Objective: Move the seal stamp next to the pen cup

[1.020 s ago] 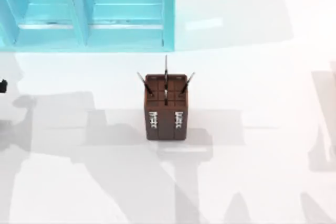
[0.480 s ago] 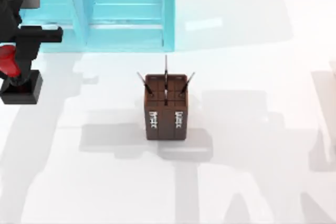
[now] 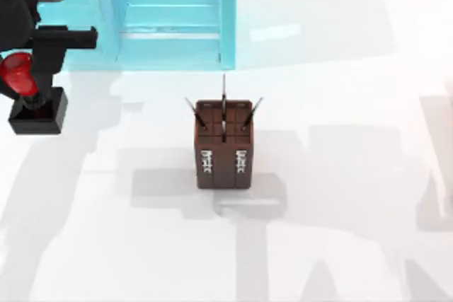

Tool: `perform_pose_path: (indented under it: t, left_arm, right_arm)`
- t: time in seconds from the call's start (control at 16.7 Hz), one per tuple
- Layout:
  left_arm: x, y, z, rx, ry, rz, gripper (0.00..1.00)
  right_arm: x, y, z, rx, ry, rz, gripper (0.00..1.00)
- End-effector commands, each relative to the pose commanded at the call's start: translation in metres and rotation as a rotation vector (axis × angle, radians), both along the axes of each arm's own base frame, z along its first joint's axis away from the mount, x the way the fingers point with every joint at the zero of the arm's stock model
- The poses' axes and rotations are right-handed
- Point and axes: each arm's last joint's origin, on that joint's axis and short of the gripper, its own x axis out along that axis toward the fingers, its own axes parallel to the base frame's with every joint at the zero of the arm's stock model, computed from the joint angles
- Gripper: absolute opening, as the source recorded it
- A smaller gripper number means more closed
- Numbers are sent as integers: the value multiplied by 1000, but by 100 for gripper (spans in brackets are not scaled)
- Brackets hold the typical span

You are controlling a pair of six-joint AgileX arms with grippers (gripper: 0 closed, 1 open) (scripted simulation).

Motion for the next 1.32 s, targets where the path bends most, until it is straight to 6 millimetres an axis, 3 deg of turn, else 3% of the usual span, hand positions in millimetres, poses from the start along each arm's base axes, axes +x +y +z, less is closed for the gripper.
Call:
perform_pose_path:
  t: [0.12, 0.42, 0.54, 1.32]
  left_arm:
    - [2, -21, 1, 1, 1, -3, 0]
    - [-4, -96, 4, 1, 1, 1, 0]
    - [-8, -113, 5, 0, -3, 1, 0]
    - [-9, -115, -10, -1, -4, 2, 0]
  right_arm:
    - [0, 0, 0, 0, 0, 0, 100]
    - [0, 0, 0, 0, 0, 0, 100]
    - [0, 0, 0, 0, 0, 0, 100]
    - [0, 0, 0, 0, 0, 0, 100]
